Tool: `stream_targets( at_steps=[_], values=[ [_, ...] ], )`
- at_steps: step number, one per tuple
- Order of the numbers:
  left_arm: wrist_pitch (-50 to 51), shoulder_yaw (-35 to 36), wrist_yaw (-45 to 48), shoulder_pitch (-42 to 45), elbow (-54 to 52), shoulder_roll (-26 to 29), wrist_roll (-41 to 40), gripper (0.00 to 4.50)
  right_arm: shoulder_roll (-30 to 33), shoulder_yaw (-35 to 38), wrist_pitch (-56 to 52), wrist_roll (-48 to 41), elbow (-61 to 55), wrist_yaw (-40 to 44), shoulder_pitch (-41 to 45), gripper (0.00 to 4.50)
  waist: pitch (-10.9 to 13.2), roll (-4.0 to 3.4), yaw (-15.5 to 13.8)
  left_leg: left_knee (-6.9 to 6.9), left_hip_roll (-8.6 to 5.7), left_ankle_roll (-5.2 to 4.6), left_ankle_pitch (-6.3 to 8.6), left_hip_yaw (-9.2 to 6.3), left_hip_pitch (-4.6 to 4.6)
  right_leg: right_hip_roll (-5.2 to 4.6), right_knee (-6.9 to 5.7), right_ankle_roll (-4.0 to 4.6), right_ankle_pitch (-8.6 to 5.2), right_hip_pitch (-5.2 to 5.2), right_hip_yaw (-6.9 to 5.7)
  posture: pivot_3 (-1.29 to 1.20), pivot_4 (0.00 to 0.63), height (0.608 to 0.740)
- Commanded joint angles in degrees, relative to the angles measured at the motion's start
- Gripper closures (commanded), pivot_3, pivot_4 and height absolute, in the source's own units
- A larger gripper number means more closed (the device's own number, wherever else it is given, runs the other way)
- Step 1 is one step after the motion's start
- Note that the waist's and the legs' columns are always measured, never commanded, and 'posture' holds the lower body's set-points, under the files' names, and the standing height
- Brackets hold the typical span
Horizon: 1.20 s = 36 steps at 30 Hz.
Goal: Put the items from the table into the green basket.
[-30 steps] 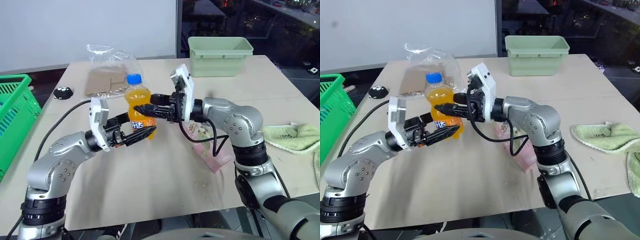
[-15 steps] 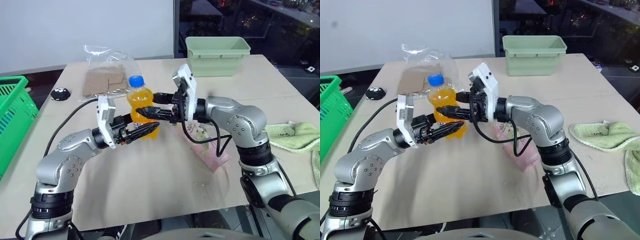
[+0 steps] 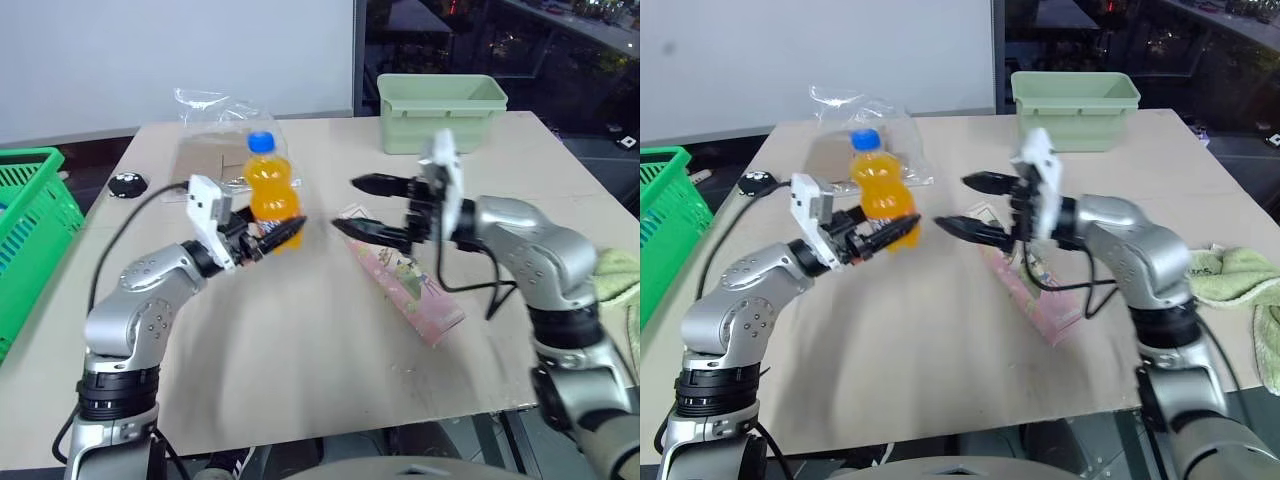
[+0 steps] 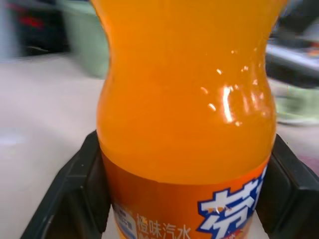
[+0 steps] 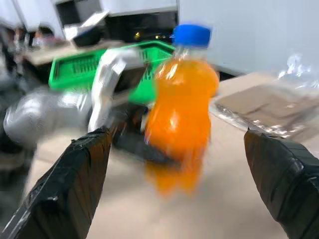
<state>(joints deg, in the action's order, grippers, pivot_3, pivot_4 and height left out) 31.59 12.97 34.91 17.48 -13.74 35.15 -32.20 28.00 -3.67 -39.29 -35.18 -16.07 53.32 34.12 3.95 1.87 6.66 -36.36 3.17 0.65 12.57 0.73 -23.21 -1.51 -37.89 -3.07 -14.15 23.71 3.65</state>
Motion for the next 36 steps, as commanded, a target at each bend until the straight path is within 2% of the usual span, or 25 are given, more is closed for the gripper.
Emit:
stream_targets(
  at_steps=[1, 4, 8, 16, 22, 31, 36],
  values=[
    [-3.93, 3.42, -7.45, 4.02, 0.85, 3.5, 8.19, 1.52, 3.89, 4.21, 4.91, 0.36, -0.23, 3.62, -1.21, 0.0, 0.0, -0.01, 0.24, 0.0, 0.0, 0.0, 0.0, 0.01, 0.05, 0.02, -0.02, 0.0, 0.0, 0.0, 0.04, -0.02, 0.0, 0.74],
    [-2.07, 8.19, -14.25, 7.59, 3.95, 7.23, 12.29, 1.52, 6.48, 8.17, 1.78, -5.19, -1.64, 5.38, -2.05, 0.0, 0.01, 0.01, 0.02, 0.03, 0.03, 0.0, 0.0, 0.0, 0.2, 0.14, -0.12, 0.0, 0.0, -0.03, 0.11, -0.01, 0.0, 0.74],
    [-2.82, 13.31, -20.94, 7.71, 12.23, 14.67, 20.34, 1.52, 5.68, 10.5, -4.18, -14.62, -4.0, 3.91, 1.4, 0.0, 0.0, 0.01, 0.26, 0.06, 0.1, 0.0, 0.0, -0.21, 0.23, 0.34, -0.15, 0.02, 0.01, -0.03, 0.13, 0.01, 0.0, 0.74],
    [-11.58, 18.4, -21.7, 4.87, 29.48, 24.89, 27.33, 1.52, 4.98, 9.69, -6.18, -19.27, -4.6, 3.13, 4.74, 0.0, -0.07, 0.13, -2.61, 0.08, 0.13, 0.01, 0.0, -0.26, 0.11, 0.34, -0.06, 0.03, 0.01, -0.02, 0.05, 0.02, 0.0, 0.74],
    [-18.77, 21.05, -22.68, 2.32, 40.96, 26.92, 28.28, 1.52, 4.53, 9.39, -5.79, -19.7, -4.17, 2.69, 5.88, 0.0, -0.22, 0.35, -4.35, 0.05, 0.13, 0.02, 0.0, -0.19, 0.14, 0.28, -0.08, 0.05, 0.02, -0.03, 0.05, 0.04, 0.0, 0.74],
    [-27.65, 19.45, -22.23, 5.75, 54.05, 26.92, 27.56, 1.52, 3.39, 7.57, -3.86, -14.06, -1.32, -1.81, 7.09, 0.0, -0.69, 1.09, -5.42, 0.04, 0.13, 0.05, 0.0, -0.15, 0.14, 0.22, -0.11, 0.08, 0.03, -0.03, 0.01, 0.04, 0.0, 0.74],
    [-30.89, 17.98, -21.62, 5.68, 58.2, 26.96, 28.18, 1.52, 2.74, 7.1, -3.63, -12.27, -0.22, -3.24, 7.61, 0.0, -0.71, 1.11, -5.57, 0.04, 0.12, 0.05, 0.0, -0.02, 0.15, 0.13, -0.11, 0.08, 0.04, -0.02, 0.01, 0.03, 0.0, 0.74]
  ],
)
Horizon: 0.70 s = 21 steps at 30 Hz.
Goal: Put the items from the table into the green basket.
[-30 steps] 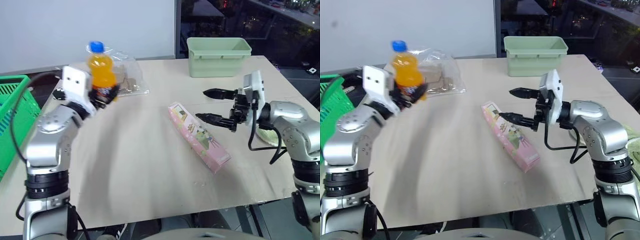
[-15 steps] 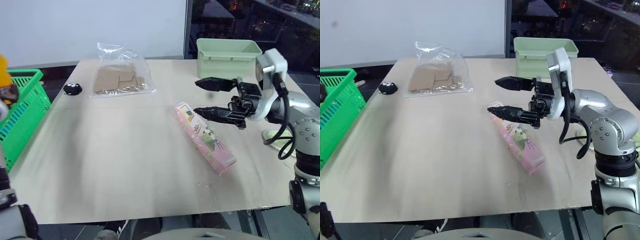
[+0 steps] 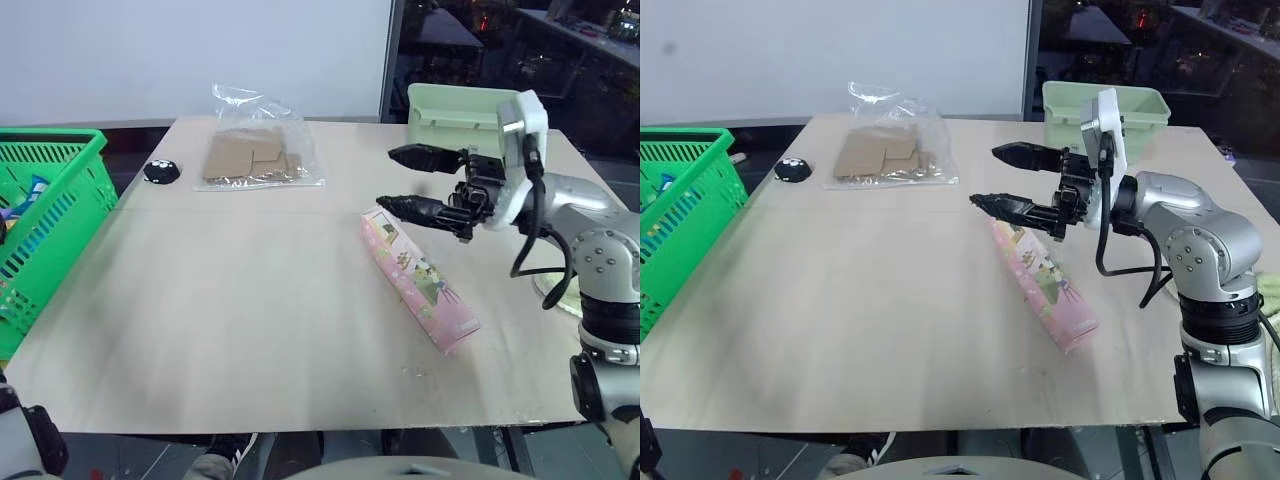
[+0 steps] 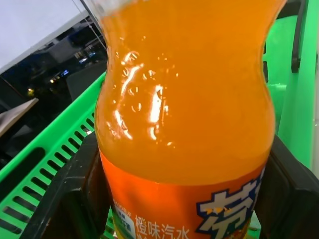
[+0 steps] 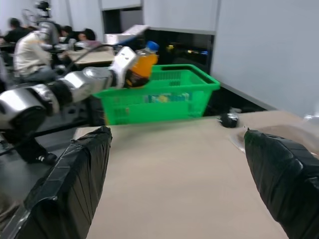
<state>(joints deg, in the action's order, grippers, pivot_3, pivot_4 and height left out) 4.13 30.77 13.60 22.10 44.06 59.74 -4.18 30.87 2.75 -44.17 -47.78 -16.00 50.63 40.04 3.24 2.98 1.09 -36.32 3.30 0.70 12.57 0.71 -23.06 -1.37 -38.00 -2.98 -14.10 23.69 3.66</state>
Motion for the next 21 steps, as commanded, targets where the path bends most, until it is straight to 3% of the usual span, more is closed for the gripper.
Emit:
stream_targets(
  at_steps=[1, 3, 5, 16, 21],
  values=[
    [-3.81, 0.22, -0.39, 1.1, 0.89, 2.36, 0.03, 1.52, -0.19, 0.7, 1.14, 0.21, -0.32, -0.41, 1.68, 0.0, 0.0, -0.01, -0.01, 0.0, 0.0, 0.0, 0.0, 0.01, 0.01, 0.0, 0.0, 0.0, 0.0, 0.0, 0.0, 0.03, 0.0, 0.74],
    [-4.37, 0.26, -0.89, 0.8, 1.51, 2.36, 0.13, 0.5, -0.14, 0.74, 0.95, -0.04, -0.57, -0.1, 1.48, 0.0, 0.0, -0.03, -0.01, 0.0, 0.0, 0.0, 0.0, 0.01, 0.02, 0.0, -0.02, 0.0, 0.0, 0.0, 0.0, 0.03, 0.0, 0.74],
    [-4.8, -0.01, -2.44, 0.59, 2.15, 2.61, 0.94, 0.05, 0.01, 0.63, 0.94, 0.05, -0.72, 0.17, 1.09, 0.0, -0.01, -0.03, -0.01, 0.01, 0.0, 0.0, 0.0, 0.01, 0.04, 0.0, -0.05, 0.0, 0.0, 0.0, 0.0, 0.03, 0.0, 0.74],
    [-6.26, -1.98, -1.78, 1.59, 0.22, 2.31, 0.73, 0.05, 0.98, 1.24, 1.09, 0.57, -0.33, 0.75, 0.25, 0.0, -0.06, -0.05, -0.08, 0.0, 0.0, 0.0, 0.0, 0.05, 0.08, -0.01, -0.09, 0.0, 0.01, -0.01, 0.01, 0.03, 0.0, 0.74],
    [-2.14, -1.5, 6.43, 4.44, -10.93, -2.46, -7.78, 0.05, 3.5, 2.9, 1.18, 0.6, 0.09, 1.53, -1.09, 0.0, -0.14, -0.03, -0.65, -0.03, -0.01, 0.0, 0.0, 0.05, 0.05, -0.03, -0.09, 0.0, 0.01, -0.03, 0.0, 0.02, 0.0, 0.74]
  ],
)
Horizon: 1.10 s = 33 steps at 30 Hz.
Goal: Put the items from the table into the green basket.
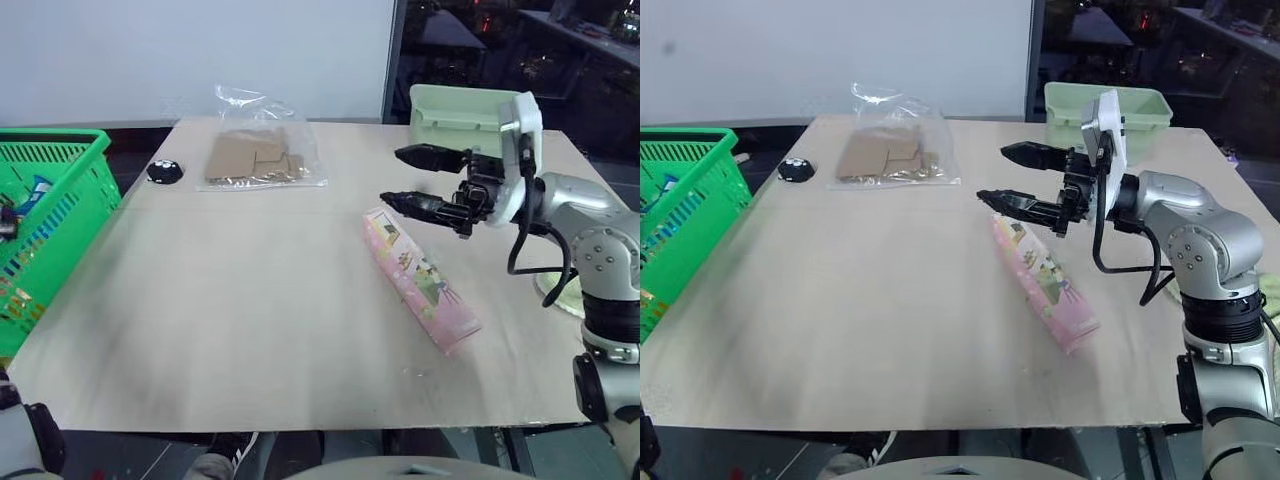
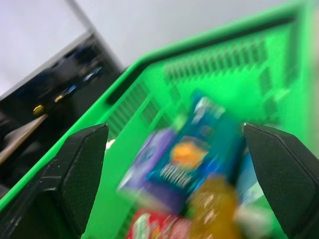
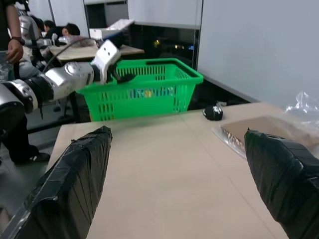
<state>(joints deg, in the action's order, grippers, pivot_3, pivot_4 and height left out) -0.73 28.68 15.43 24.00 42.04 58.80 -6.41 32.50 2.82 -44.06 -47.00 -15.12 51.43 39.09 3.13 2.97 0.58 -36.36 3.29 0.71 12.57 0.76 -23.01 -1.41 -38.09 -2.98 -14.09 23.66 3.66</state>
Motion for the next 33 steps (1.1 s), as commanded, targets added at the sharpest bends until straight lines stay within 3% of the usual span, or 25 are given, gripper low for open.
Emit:
stream_targets(
  at_steps=[1, 4, 7, 11, 18, 24, 33],
  values=[
    [5.53, -0.51, 7.19, 2.52, -13.39, -3.11, -7.93, 0.05, 2.99, 3.61, 1.01, -0.24, -0.72, 1.15, -0.83, 0.0, -0.06, -0.04, -0.11, -0.04, -0.02, 0.0, 0.0, 0.01, -0.02, -0.02, 0.01, 0.0, 0.0, -0.02, 0.0, 0.02, 0.0, 0.74],
    [16.47, -4.46, 12.36, 2.27, -27.64, -8.65, -15.67, 0.05, 6.35, 5.99, 0.46, -0.79, -0.87, 1.85, -3.46, 0.0, -0.15, -0.04, -0.16, -0.09, -0.08, 0.0, 0.0, 0.05, -0.02, -0.09, 0.05, -0.01, 0.0, -0.1, 0.04, 0.01, 0.0, 0.74],
    [29.88, -12.8, 12.86, 2.06, -42.48, -17.06, -23.11, 0.05, 9.67, 8.07, 0.99, 0.54, -1.51, 1.55, -7.71, 0.0, -0.21, -0.1, -0.11, -0.17, -0.15, -0.01, 0.0, 0.05, -0.04, -0.13, 0.08, -0.02, 0.0, -0.15, 0.09, -0.02, 0.0, 0.74],
    [41.78, -24.11, 10.01, 3.64, -52.17, -26.89, -25.32, 0.05, 11.74, 10.8, 0.68, 0.33, -3.78, -0.15, -11.68, 0.0, -0.26, -0.21, 1.71, -0.3, -0.16, -0.03, 0.0, 0.06, 0.03, 0.01, 0.08, -0.28, 0.15, -0.23, 0.33, -0.07, 0.0, 0.74],
    [59.55, -28.83, 0.6, 9.32, -51.83, -41.04, -27.62, 0.05, 14.28, 14.36, 0.07, -0.22, -7.5, -1.79, -17.8, 0.0, -0.46, -0.59, 4.74, -0.36, -0.11, -0.05, 0.0, -0.12, 0.14, 0.31, 0.02, -0.34, 0.17, -0.26, 0.52, -0.12, 0.0, 0.74],
    [69.7, -33.37, -2.64, 10.88, -50.06, -43.83, -24.54, 0.05, 15.82, 16.8, 1.2, 0.85, -9.38, -1.9, -23.35, 0.0, -0.58, -0.81, 6.78, -0.42, -0.15, -0.04, 0.0, -0.29, 0.17, 0.45, 0.08, -0.46, 0.09, -0.42, 0.61, -0.17, 0.0, 0.74],
    [70.6, -32.58, -11.17, 16.99, -36.18, -51.85, -15.7, 0.05, 14.5, 18.44, 3.25, 1.58, -12.16, -5.45, -27.88, 0.0, -0.59, -0.86, 8.52, -0.62, -0.29, -0.04, 0.0, -0.49, 0.14, 0.47, 0.18, -0.56, 0.03, -0.64, 0.66, -0.22, 0.0, 0.74]
  ],
)
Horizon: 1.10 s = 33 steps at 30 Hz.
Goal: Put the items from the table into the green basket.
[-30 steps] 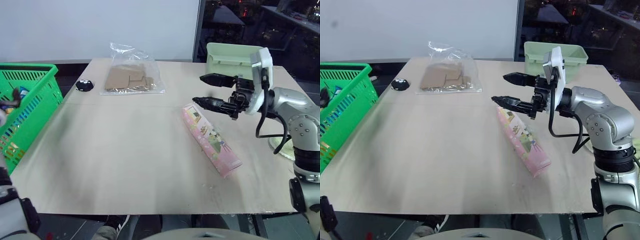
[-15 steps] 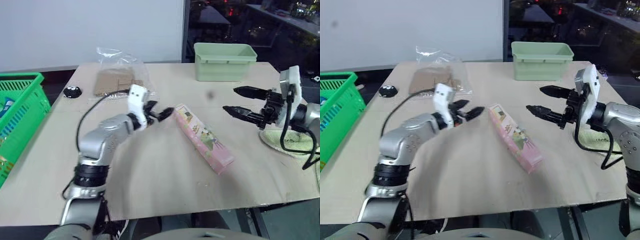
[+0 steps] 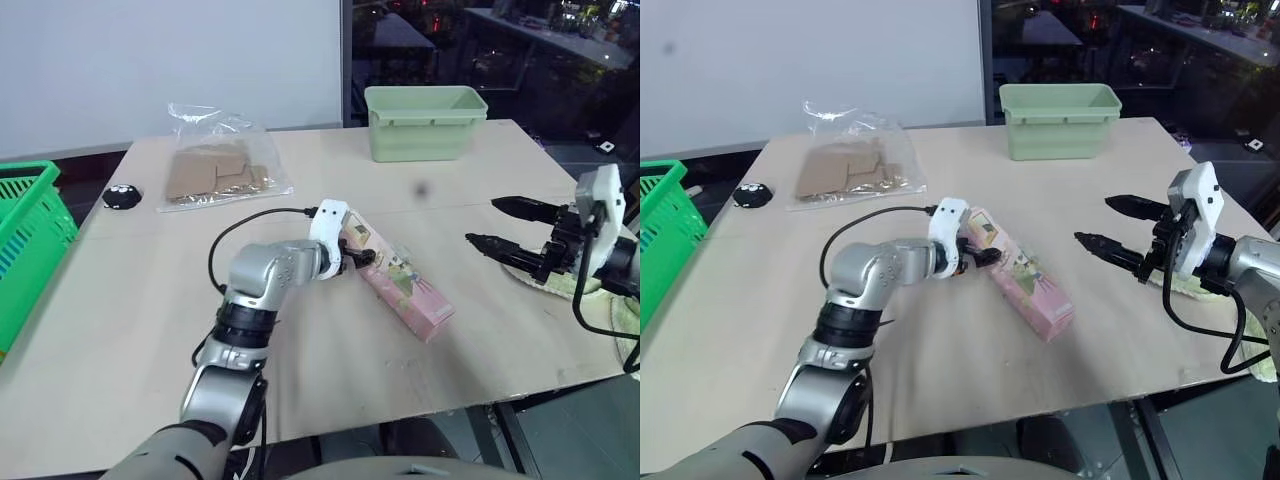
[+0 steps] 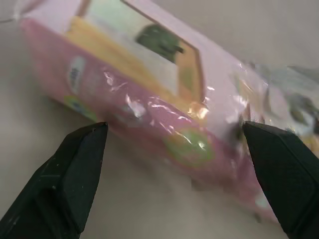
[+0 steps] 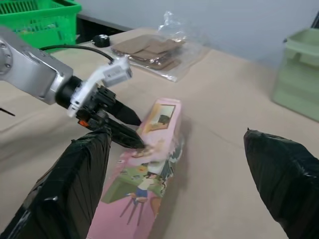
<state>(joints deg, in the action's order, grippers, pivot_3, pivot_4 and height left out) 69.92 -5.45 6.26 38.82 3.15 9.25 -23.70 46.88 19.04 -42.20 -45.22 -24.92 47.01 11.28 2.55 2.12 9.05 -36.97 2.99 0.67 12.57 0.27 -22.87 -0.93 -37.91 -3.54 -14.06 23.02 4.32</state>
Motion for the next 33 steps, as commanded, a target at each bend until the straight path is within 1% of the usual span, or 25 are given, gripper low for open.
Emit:
stream_targets(
  at_steps=[1, 6, 8, 11, 14, 15, 16, 17, 18, 19, 22, 23, 28, 30, 33],
  values=[
    [0.04, 2.59, -1.88, 2.68, 4.48, -3.68, 1.35, 0.05, 0.04, 2.35, 1.44, -0.35, -2.67, -1.28, -0.41, 0.0, -0.02, -0.03, 0.1, 0.0, -0.02, 0.0, 0.0, -0.01, 0.0, -0.01, 0.02, 0.0, 0.0, -0.02, 0.01, -0.23, 0.0, 0.74],
    [0.53, 7.46, -1.19, 4.56, 10.15, -8.3, 0.26, 0.05, 0.14, 3.34, 1.12, -0.3, -3.68, -2.53, -2.79, 0.0, -0.12, -0.21, 0.36, -0.01, -0.4, 0.0, 0.0, -0.55, -0.01, -0.02, 0.04, -0.01, -0.02, -0.13, 0.02, -0.24, 0.0, 0.74],
    [0.62, 9.76, -2.3, 5.33, 12.21, -10.03, 0.48, 0.05, 0.46, 3.59, 1.65, 0.45, -3.97, -2.45, -4.29, 0.0, -0.14, -0.23, 0.42, -0.04, -0.54, 0.0, 0.0, -0.73, -0.01, -0.02, 0.1, -0.03, -0.03, -0.26, 0.03, -0.25, 0.0, 0.74],
    [0.74, 15.4, -6.09, 6.66, 15.41, -13.54, 0.35, 0.05, 0.33, 4.15, 1.87, 0.68, -4.86, -3.11, -5.82, 0.0, -0.16, -0.28, 0.62, -0.08, -0.65, 0.0, 0.0, -0.81, -0.01, -0.05, 0.22, -0.11, -0.08, -0.42, 0.08, -0.27, 0.0, 0.74],
    [0.87, 18.6, -7.93, 7.47, 16.49, -15.87, 0.15, 0.84, 0.08, 4.67, 1.78, 0.44, -5.58, -3.53, -6.71, 0.0, -0.16, -0.28, 1.21, -0.12, -0.76, 0.0, 0.0, -0.82, -0.06, -0.06, 0.25, -0.2, -0.12, -0.45, 0.22, -0.28, 0.001, 0.74],
    [0.99, 19.09, -8.15, 7.59, 16.48, -16.31, 0.14, 1.32, 0.08, 4.78, 1.77, 0.41, -5.77, -3.58, -6.95, 0.0, -0.16, -0.28, 1.36, -0.12, -0.77, 0.0, 0.0, -0.83, -0.07, -0.06, 0.26, -0.2, -0.12, -0.46, 0.23, -0.28, 0.001, 0.74],
    [0.93, 18.88, -8.09, 7.51, 16.17, -16.5, 0.4, 1.67, 0.16, 4.92, 1.69, 0.41, -5.95, -3.68, -7.25, 0.0, -0.16, -0.28, 1.53, -0.12, -0.77, 0.0, 0.01, -0.84, -0.07, -0.06, 0.26, -0.2, -0.13, -0.46, 0.23, -0.28, 0.003, 0.74],
    [1.05, 18.82, -8.15, 7.39, 15.88, -16.7, 0.6, 2.29, 0.22, 5.09, 1.62, 0.35, -6.1, -3.75, -7.54, 0.0, -0.16, -0.28, 1.73, -0.12, -0.77, 0.0, 0.01, -0.84, -0.07, -0.06, 0.26, -0.21, -0.13, -0.45, 0.23, -0.28, 0.004, 0.74],
    [1.29, 18.77, -8.22, 7.26, 15.71, -16.81, 0.76, 2.61, 0.29, 5.22, 1.55, 0.27, -6.18, -3.82, -7.76, 0.0, -0.16, -0.28, 1.87, -0.11, -0.77, 0.0, 0.01, -0.86, -0.07, -0.05, 0.24, -0.22, -0.14, -0.46, 0.23, -0.28, 0.004, 0.74],
    [1.51, 18.57, -8.35, 7.16, 15.68, -16.71, 1.1, 3.08, 0.4, 5.29, 1.5, 0.21, -6.24, -3.88, -7.95, 0.0, -0.17, -0.3, 2.1, -0.1, -0.77, 0.0, 0.01, -0.89, -0.06, -0.05, 0.24, -0.22, -0.14, -0.46, 0.21, -0.28, 0.004, 0.74],
    [1.33, 19.1, -8.83, 7.15, 16.12, -16.47, 1.55, 4.31, 0.6, 5.2, 1.55, 0.28, -6.17, -3.91, -8.1, 0.0, -0.18, -0.31, 2.8, -0.1, -0.77, 0.0, 0.01, -0.9, -0.04, -0.05, 0.25, -0.23, -0.15, -0.5, 0.2, -0.27, 0.006, 0.74],
    [1.12, 19.29, -8.88, 7.23, 16.15, -16.43, 1.56, 4.48, 0.63, 5.16, 1.51, 0.28, -6.14, -3.9, -8.05, 0.0, -0.19, -0.31, 2.97, -0.11, -0.78, 0.01, 0.01, -0.89, -0.04, -0.06, 0.26, -0.23, -0.15, -0.51, 0.2, -0.27, 0.007, 0.74],
    [-0.76, 20.61, -8.72, 8.7, 15.01, -15.93, 1.17, 4.48, 0.96, 4.34, 1.16, -0.03, -6.01, -3.48, -7.14, 0.0, -0.17, -0.31, 3.09, -0.11, -0.78, 0.0, 0.01, -0.91, -0.01, -0.05, 0.27, -0.23, -0.15, -0.53, 0.21, -0.25, 0.011, 0.74],
    [-2.03, 19.16, -8.11, 9.24, 14.54, -14.32, 2.38, 4.48, 0.98, 3.98, 0.91, -0.55, -5.77, -3.19, -6.52, 0.0, -0.12, -0.31, 3.1, -0.11, -0.79, 0.0, 0.01, -0.91, -0.01, -0.05, 0.27, -0.23, -0.15, -0.53, 0.21, -0.24, 0.013, 0.74],
    [-4.44, 19.48, -7.36, 11.12, 14.66, -11.33, 2.96, 4.48, 1.19, 3.34, 0.57, -0.85, -4.84, -2.57, -5.48, 0.0, -0.03, -0.3, 3.29, -0.1, -0.79, 0.0, 0.01, -0.94, -0.02, -0.03, 0.26, -0.23, -0.15, -0.5, 0.22, -0.21, 0.012, 0.74]
  ],
)
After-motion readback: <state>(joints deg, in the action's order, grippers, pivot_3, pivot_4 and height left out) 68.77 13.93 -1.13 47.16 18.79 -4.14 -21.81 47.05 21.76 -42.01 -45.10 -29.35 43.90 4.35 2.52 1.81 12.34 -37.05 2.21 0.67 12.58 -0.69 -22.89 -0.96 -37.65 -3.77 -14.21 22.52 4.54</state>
